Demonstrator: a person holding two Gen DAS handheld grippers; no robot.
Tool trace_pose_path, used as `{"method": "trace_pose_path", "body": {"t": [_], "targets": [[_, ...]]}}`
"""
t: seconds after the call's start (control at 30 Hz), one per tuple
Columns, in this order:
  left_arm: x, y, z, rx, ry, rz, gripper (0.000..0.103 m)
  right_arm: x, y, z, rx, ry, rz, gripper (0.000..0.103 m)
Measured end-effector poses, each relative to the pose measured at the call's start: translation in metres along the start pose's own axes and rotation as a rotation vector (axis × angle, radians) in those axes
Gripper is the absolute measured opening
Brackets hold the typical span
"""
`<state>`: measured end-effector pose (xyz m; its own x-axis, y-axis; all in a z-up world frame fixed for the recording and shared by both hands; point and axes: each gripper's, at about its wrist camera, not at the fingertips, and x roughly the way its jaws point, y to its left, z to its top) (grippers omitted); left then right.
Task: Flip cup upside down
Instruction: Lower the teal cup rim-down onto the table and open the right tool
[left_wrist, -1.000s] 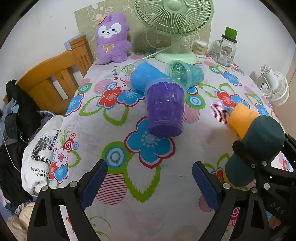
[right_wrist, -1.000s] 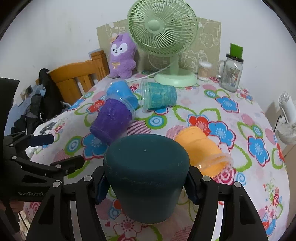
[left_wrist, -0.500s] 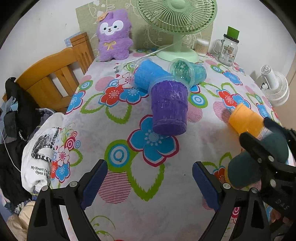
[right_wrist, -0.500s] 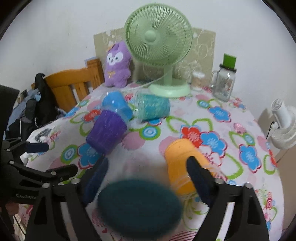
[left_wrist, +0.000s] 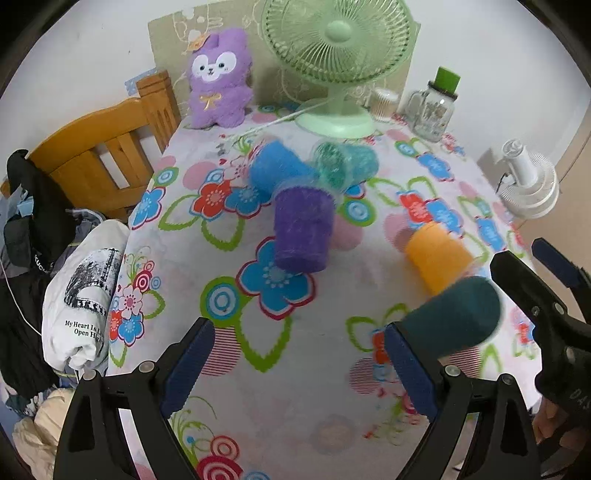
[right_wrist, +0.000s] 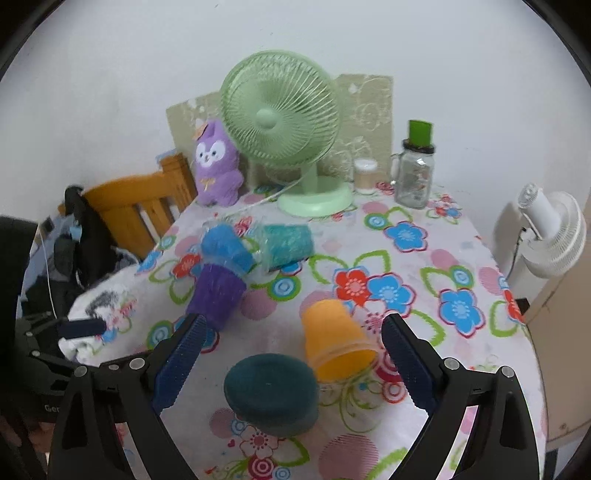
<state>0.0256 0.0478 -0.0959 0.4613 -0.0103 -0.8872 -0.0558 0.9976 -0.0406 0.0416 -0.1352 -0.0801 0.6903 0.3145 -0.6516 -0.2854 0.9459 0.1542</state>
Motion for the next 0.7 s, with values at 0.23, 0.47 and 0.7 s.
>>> {"method": "trace_pose_path", "body": {"t": [0.23,0.47,0.7], "targets": [[-0.038,-0.021,0.011,0.002,-0.019,-0.003,0.099,-0.043,-0.022,0.024,0.107,-0.018,-0.002,0.099],[-0.069,-0.037,0.012,-0.018,-0.043,-0.038,0.100,-0.073,-0.044,0.034,0.184,0.038,-0.011,0.099],[-0.097,-0.047,0.010,-0.037,-0.092,-0.038,0.100,-0.105,-0.054,0.036,0.152,0.072,-0.057,0.099]]}}
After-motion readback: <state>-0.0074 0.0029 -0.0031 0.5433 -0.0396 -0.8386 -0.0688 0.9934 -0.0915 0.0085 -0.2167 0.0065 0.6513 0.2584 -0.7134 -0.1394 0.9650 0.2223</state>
